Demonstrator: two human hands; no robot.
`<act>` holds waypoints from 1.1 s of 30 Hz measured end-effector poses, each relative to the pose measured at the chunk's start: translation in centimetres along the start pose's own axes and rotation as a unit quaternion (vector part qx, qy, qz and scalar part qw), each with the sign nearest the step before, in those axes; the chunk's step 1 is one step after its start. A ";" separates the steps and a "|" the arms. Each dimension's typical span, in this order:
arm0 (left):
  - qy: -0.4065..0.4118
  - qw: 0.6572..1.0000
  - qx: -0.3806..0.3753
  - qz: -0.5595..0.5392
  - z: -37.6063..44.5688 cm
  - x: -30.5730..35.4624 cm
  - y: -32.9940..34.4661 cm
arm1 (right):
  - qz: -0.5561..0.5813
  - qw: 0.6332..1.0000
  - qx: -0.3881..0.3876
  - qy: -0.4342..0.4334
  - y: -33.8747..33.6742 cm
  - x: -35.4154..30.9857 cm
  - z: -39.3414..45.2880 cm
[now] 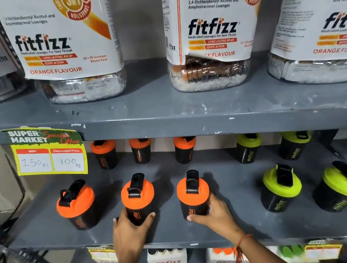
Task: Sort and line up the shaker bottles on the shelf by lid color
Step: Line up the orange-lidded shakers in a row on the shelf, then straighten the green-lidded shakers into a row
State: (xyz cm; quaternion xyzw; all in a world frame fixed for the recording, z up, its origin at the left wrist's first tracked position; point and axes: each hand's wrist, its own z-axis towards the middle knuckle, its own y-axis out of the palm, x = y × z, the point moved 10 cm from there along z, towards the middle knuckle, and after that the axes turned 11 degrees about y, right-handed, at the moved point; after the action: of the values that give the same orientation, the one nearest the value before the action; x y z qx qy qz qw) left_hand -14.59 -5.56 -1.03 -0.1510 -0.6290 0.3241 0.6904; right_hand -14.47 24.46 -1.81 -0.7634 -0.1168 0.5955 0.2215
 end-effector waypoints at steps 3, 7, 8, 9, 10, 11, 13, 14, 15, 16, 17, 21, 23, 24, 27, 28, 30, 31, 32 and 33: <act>-0.007 0.999 0.028 0.018 -0.1 -0.4 -0.4 | -0.006 1.000 -0.013 0.002 0.7 0.2 0.5; -0.020 0.998 0.054 0.038 -0.4 -1.1 -0.6 | -0.006 0.999 -0.032 -0.006 1.4 -0.3 0.7; -0.025 0.997 0.056 0.041 -0.5 -1.2 -0.6 | -0.004 0.999 -0.037 -0.008 1.5 -0.3 0.8; -0.026 0.997 0.059 0.043 -0.6 -1.2 -0.6 | -0.002 0.999 -0.041 -0.011 1.6 -0.3 0.8; -0.024 0.997 0.059 0.041 -0.6 -1.1 -0.6 | 0.001 0.999 -0.044 -0.013 1.7 -0.3 0.8; -0.021 0.997 0.057 0.038 -0.6 -1.2 -0.4 | 0.006 0.999 -0.048 -0.014 1.8 -0.3 0.9; -0.017 0.998 0.050 0.028 -0.6 -1.3 -0.1 | 0.017 0.998 -0.061 -0.011 2.0 -0.1 0.9; -0.017 0.998 0.047 0.024 -0.8 -1.4 0.0 | 0.024 0.997 -0.072 -0.011 2.1 -0.1 0.9; -0.018 0.998 0.050 0.017 -1.1 -1.5 0.0 | 0.032 0.996 -0.082 -0.007 2.2 0.0 0.8; -0.023 0.998 0.063 0.000 -1.7 -1.4 -0.3 | 0.040 0.995 -0.091 -0.003 2.1 0.0 0.5; -0.031 0.995 0.085 -0.031 -2.5 -1.2 -0.7 | 0.045 0.994 -0.096 0.001 1.8 0.1 0.2; -0.057 0.950 0.218 -0.215 -8.2 1.7 -2.4 | 0.066 0.995 -0.077 0.002 -0.6 1.1 -2.5; -0.026 0.954 0.210 -0.213 -10.6 4.0 -1.6 | 0.079 0.997 -0.027 0.004 -2.8 2.2 -4.4; -0.010 0.961 0.192 -0.196 -11.4 5.0 -0.8 | 0.086 0.996 0.007 0.000 -4.3 2.6 -5.5; 0.049 0.984 0.093 -0.144 -13.1 8.6 3.4 | 0.092 0.985 0.148 -0.003 -10.8 4.1 -9.3; 0.079 0.987 0.058 -0.128 -13.4 10.0 5.1 | 0.090 0.976 0.196 -0.003 -13.3 4.7 -10.6; 0.128 0.982 -0.017 -0.136 -14.0 13.3 8.1 | 0.099 0.951 0.294 -0.004 -18.3 6.3 -12.8; 0.133 0.978 -0.059 -0.153 -14.4 14.8 9.7 | 0.116 0.935 0.335 0.006 -20.8 7.4 -13.8; 0.130 0.973 -0.097 -0.164 -14.9 16.0 11.4 | 0.137 0.920 0.366 0.016 -23.1 8.5 -14.6; 0.127 0.969 -0.131 -0.167 -15.3 16.9 13.2 | 0.156 0.910 0.384 0.029 -25.1 9.8 -15.0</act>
State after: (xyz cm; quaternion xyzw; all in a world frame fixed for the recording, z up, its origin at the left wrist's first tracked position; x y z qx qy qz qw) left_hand -3.21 18.06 1.37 -0.1731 -0.5897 0.0973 0.7829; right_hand 4.70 47.78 4.71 -0.6444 0.2476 0.5991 0.4055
